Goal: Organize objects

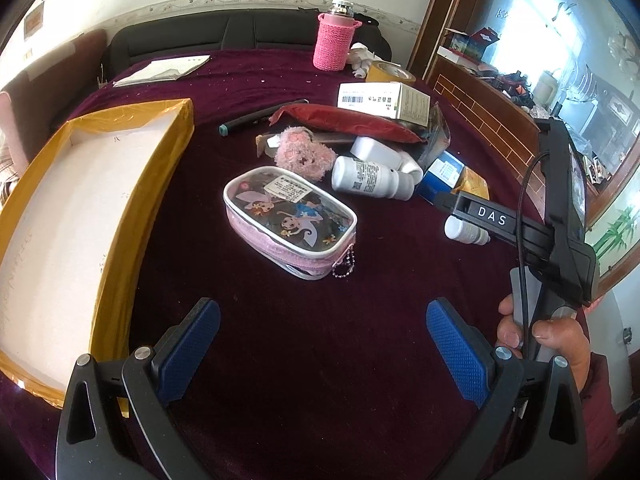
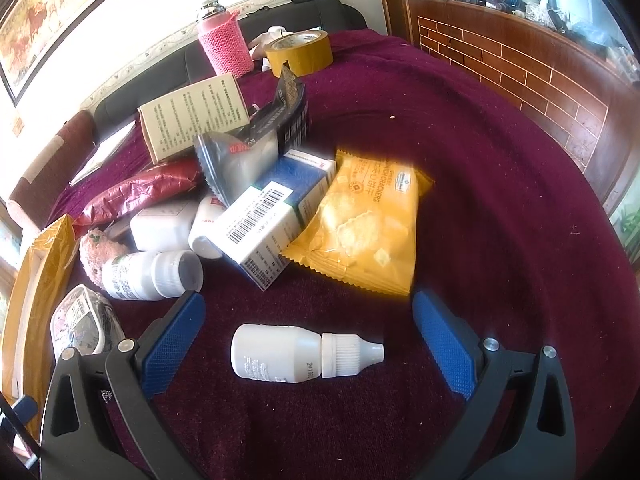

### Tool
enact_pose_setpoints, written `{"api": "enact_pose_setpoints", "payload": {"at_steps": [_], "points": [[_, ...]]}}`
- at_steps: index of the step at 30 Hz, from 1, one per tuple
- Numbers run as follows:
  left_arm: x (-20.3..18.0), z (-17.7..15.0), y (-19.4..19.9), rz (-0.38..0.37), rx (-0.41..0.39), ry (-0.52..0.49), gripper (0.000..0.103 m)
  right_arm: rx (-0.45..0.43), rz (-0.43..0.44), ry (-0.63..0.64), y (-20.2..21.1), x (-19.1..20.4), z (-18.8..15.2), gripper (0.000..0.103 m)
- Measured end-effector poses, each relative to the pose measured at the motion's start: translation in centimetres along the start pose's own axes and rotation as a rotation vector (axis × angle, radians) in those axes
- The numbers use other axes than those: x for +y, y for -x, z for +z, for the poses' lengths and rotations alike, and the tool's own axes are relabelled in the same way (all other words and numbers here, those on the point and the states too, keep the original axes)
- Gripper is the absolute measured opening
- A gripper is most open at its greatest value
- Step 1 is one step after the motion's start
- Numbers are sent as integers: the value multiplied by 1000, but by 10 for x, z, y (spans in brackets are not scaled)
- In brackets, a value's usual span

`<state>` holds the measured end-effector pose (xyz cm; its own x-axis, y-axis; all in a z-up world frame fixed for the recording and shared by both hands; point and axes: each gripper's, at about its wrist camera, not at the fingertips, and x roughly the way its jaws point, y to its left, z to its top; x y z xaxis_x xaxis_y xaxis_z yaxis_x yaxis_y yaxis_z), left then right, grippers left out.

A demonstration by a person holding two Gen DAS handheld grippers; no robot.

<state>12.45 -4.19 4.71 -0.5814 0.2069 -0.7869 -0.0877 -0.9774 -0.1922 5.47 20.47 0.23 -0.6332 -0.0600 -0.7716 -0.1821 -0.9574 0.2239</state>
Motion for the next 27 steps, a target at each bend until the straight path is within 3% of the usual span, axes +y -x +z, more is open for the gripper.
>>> {"api": "enact_pose_setpoints", "payload": {"at_steps": [27], "points": [[8, -7, 5, -15, -5, 10, 101, 4, -27, 12, -2, 0, 1, 103]]}}
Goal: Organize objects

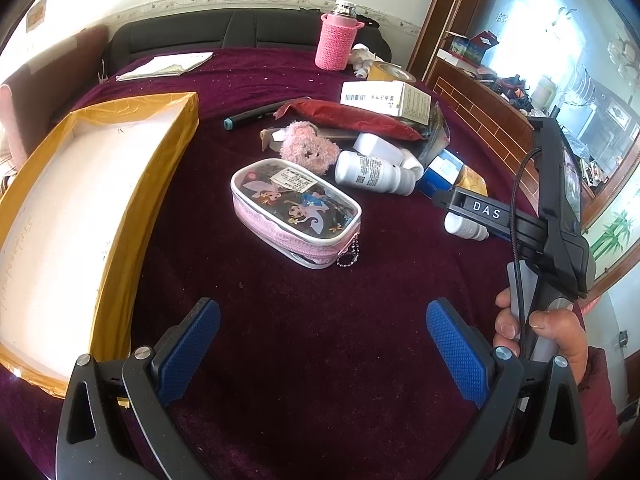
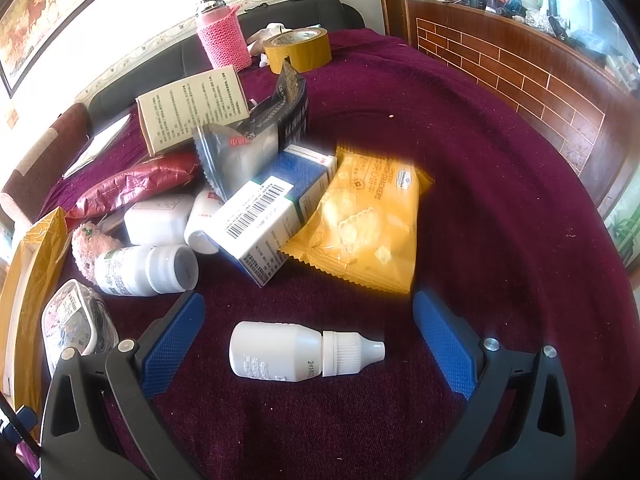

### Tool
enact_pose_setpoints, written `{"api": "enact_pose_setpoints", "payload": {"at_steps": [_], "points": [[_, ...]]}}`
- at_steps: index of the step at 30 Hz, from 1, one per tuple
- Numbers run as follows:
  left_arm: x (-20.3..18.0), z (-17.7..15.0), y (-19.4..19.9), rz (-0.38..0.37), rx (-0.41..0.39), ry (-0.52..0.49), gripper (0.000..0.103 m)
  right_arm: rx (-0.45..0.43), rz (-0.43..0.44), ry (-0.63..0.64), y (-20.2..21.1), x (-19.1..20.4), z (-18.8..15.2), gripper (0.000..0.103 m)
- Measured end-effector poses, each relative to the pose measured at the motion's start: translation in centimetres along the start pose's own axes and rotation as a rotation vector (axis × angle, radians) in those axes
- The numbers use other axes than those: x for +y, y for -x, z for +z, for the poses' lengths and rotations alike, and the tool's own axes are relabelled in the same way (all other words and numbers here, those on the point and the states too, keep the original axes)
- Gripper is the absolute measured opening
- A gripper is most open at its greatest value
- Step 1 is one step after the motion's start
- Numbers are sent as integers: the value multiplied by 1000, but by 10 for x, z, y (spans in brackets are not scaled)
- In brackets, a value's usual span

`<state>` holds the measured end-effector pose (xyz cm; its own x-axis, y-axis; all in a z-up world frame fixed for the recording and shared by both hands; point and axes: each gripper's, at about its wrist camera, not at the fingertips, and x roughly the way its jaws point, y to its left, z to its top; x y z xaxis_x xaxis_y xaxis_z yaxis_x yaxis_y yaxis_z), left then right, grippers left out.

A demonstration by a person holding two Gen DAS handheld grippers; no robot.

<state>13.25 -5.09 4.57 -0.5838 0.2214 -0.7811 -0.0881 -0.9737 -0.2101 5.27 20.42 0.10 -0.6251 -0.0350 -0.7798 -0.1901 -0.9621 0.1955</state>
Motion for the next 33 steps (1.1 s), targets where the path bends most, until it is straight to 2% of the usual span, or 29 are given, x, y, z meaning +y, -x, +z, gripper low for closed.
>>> {"api": "enact_pose_setpoints", "payload": {"at_steps": [12, 33], "points": [[-4, 0, -3, -2, 14, -15, 101, 1, -4, 2, -1, 1, 1, 103], [1, -4, -5, -16, 30, 17, 101, 1, -11, -1, -2, 1, 1, 103]]}}
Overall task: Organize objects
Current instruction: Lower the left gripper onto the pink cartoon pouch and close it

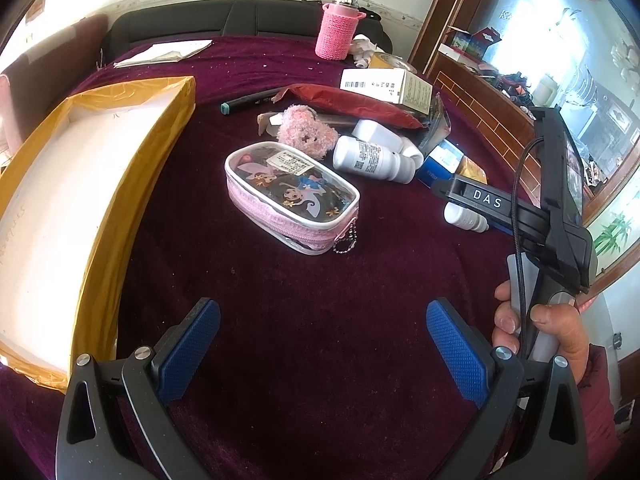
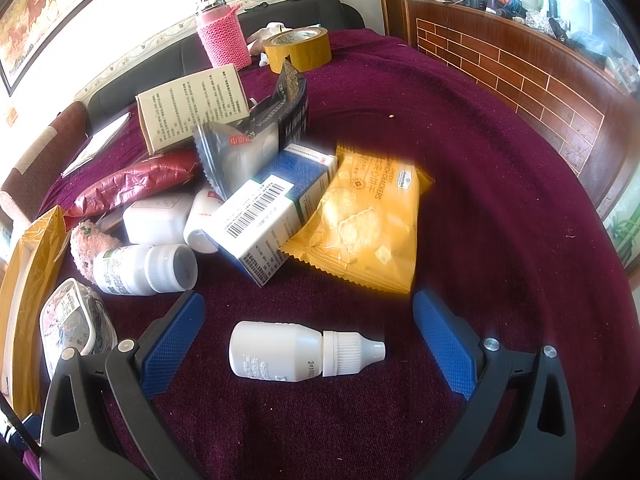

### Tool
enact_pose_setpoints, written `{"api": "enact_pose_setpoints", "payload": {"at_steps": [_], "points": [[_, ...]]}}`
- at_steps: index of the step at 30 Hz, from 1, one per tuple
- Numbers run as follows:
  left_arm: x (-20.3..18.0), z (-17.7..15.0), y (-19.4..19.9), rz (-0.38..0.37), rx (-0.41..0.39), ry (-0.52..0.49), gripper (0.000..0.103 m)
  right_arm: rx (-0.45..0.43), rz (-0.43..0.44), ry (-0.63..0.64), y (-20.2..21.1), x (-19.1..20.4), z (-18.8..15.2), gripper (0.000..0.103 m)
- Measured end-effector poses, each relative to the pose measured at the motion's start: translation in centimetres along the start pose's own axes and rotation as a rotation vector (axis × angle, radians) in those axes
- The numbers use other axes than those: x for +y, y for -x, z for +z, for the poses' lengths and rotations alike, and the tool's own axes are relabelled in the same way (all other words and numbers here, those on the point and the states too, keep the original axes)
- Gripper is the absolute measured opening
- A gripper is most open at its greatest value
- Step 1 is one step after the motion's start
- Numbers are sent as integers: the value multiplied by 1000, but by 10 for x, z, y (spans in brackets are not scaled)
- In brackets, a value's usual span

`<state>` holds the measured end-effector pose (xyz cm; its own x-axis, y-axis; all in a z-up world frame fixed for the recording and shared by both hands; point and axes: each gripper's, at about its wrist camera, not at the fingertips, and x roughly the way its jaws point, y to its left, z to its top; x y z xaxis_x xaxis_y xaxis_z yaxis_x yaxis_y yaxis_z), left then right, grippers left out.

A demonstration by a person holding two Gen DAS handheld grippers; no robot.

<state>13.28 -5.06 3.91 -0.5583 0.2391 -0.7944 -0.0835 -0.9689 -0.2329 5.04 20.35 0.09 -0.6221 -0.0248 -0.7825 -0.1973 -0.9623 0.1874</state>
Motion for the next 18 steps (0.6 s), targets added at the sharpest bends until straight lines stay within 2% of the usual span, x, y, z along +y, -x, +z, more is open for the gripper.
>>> {"api": "enact_pose_setpoints", "payload": {"at_steps": [5, 11, 14, 18], "points": [[7, 8, 11, -10, -31, 37, 101, -2, 3, -4, 1, -1, -2, 103], [12, 16, 6, -19, -7, 75, 101, -32, 28, -89, 9, -14, -6, 103], [14, 25, -3, 14, -6, 99, 101, -38, 38, -119, 11, -20, -5, 103], [19, 51, -19, 111, -50, 125, 101, -39, 30, -112, 12, -17, -6, 103]]}}
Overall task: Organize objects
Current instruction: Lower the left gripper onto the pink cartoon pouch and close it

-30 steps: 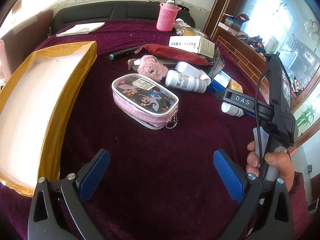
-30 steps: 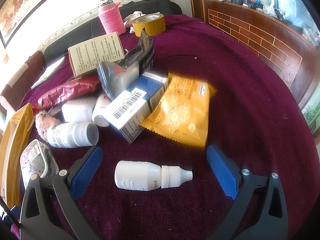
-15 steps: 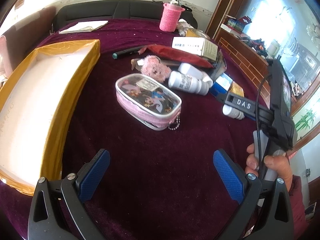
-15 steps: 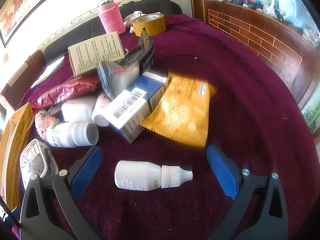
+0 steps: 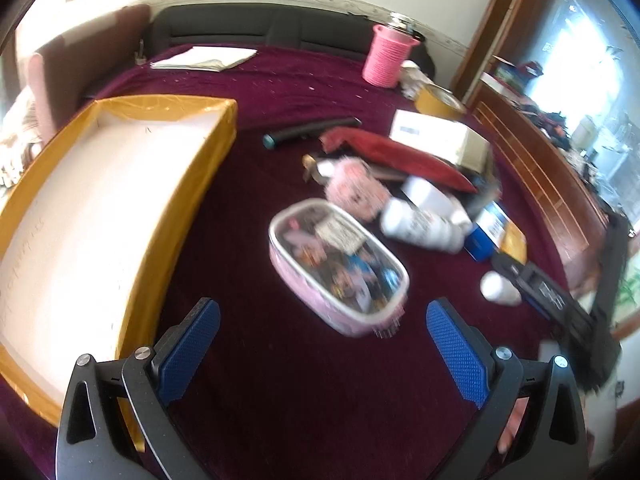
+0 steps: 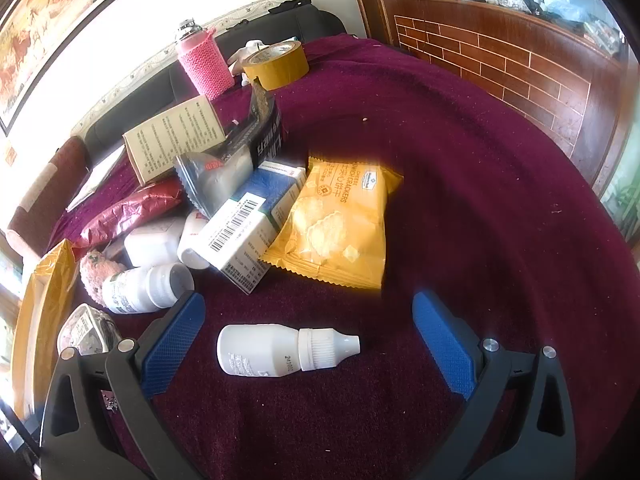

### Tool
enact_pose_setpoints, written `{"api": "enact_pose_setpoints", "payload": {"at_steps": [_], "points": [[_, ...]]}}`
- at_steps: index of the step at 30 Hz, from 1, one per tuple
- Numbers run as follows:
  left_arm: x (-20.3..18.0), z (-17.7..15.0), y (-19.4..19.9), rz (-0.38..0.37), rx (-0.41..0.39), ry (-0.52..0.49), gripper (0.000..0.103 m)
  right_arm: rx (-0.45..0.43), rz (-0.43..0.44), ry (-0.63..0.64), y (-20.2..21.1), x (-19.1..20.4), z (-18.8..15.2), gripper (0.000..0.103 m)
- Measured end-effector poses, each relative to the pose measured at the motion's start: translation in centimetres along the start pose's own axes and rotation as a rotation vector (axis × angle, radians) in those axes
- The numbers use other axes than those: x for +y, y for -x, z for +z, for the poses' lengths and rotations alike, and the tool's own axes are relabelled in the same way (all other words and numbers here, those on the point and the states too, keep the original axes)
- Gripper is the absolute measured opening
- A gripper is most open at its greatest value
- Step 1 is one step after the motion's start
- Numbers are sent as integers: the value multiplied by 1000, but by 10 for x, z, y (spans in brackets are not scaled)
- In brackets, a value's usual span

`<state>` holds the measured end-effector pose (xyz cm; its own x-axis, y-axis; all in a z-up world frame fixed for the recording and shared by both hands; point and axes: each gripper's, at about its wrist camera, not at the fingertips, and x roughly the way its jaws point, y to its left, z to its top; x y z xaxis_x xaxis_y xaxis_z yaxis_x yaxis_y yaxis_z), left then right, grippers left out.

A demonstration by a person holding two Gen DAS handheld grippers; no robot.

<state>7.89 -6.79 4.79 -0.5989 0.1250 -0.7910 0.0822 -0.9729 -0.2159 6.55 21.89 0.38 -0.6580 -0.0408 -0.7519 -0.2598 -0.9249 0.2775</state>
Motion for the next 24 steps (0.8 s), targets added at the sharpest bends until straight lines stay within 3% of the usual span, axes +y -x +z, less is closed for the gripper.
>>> {"api": "enact_pose_setpoints", "payload": {"at_steps": [2, 5, 8, 11, 14, 16, 17, 19, 21, 24], "points": [[0, 9, -20, 57, 38, 25, 101, -2, 3, -10, 0, -1, 1, 103], [-1, 15, -50, 54, 101, 64, 102, -4, 17, -31, 0, -4, 3, 103], [-10, 21, -63, 74, 59, 60, 98, -3, 20, -32, -1, -4, 4, 103], [-25, 25, -69, 63, 50, -47, 79, -4, 19, -29, -1, -4, 4, 103], [-19, 21, -58, -4, 47, -53, 67, -4, 18, -27, -1, -4, 4, 103], [-8, 20, -41, -73, 39, -30, 39, -4, 12, -22, -2, -3, 5, 103], [-2, 20, -32, -111, 35, -31, 19, -3, 9, -19, -2, -2, 5, 103], [12, 18, -13, -166, 23, -23, 9, -2, 3, -13, -3, -1, 4, 103], [16, 15, 3, -193, 5, -50, 9, -2, -1, -10, -3, -1, 3, 103], [16, 11, 5, -195, 39, -70, 11, -1, -7, -6, -3, -1, 3, 103]]}}
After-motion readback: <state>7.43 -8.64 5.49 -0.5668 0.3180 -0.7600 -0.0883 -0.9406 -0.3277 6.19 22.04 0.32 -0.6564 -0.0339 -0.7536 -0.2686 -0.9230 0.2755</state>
